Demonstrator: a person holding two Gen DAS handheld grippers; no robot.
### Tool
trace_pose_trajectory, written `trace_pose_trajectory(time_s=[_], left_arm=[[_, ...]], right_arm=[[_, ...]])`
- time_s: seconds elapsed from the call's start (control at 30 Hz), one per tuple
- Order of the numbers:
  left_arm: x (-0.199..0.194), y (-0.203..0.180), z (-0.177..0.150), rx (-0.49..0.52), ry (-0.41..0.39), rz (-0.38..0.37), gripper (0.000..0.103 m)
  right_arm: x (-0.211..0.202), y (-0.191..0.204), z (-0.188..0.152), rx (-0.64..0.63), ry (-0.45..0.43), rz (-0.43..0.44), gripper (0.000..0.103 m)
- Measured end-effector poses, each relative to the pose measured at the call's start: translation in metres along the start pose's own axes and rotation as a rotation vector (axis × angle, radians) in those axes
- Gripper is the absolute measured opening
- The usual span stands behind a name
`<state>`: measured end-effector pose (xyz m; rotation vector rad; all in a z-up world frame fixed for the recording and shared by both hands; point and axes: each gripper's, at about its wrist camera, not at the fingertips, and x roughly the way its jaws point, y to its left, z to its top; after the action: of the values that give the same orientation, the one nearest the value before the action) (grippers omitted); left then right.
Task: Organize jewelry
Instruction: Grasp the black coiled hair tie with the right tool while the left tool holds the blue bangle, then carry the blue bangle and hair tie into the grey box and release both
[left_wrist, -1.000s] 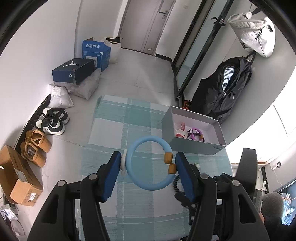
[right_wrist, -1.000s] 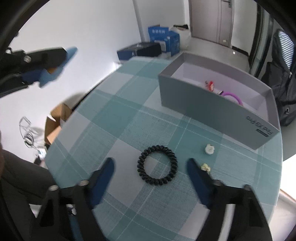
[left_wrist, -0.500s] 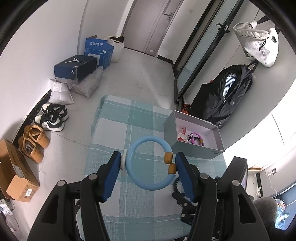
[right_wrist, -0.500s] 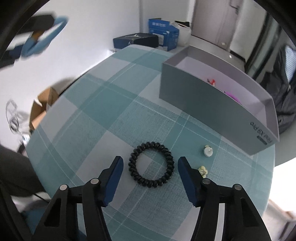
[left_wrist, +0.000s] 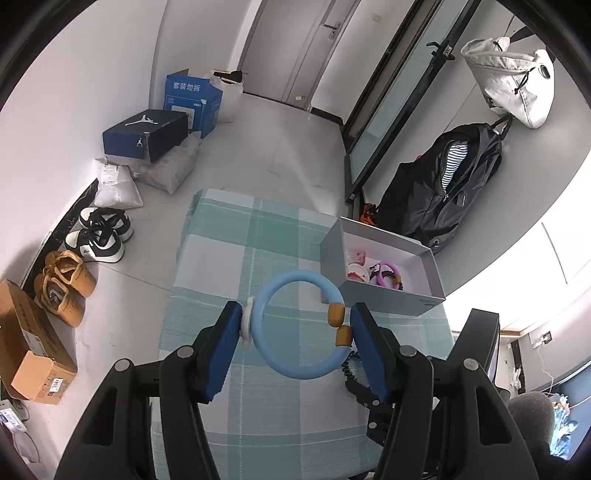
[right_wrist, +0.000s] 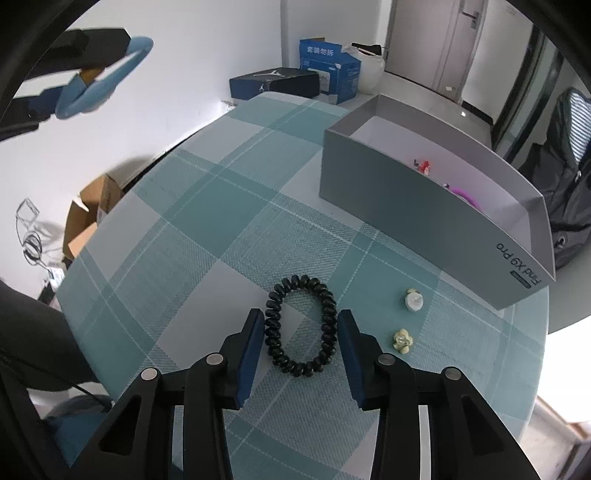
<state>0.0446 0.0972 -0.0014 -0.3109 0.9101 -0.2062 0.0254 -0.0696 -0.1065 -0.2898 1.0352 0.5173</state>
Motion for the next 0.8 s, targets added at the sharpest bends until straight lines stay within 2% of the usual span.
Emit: trace_pose_trajectory(time_s=[0.27, 0.5, 0.8], left_arm=[[0.004, -0.013, 0.002, 0.026, -0.002, 0.003, 0.055], [0.012, -0.028, 0.004, 0.030, 0.008, 0.000, 0.055], [0.026, -0.055, 0.002, 0.070, 0.026, 0.013, 0.055]], right_arm=[[-0.016, -0.017, -0.005, 0.081, -0.036, 0.094, 0.039], [-0.042, -0.037, -0.006, 0.167, -0.112, 0.179, 0.039], [-0.084, -0.066, 0.001, 0.247, -0.229, 0.216, 0.039]])
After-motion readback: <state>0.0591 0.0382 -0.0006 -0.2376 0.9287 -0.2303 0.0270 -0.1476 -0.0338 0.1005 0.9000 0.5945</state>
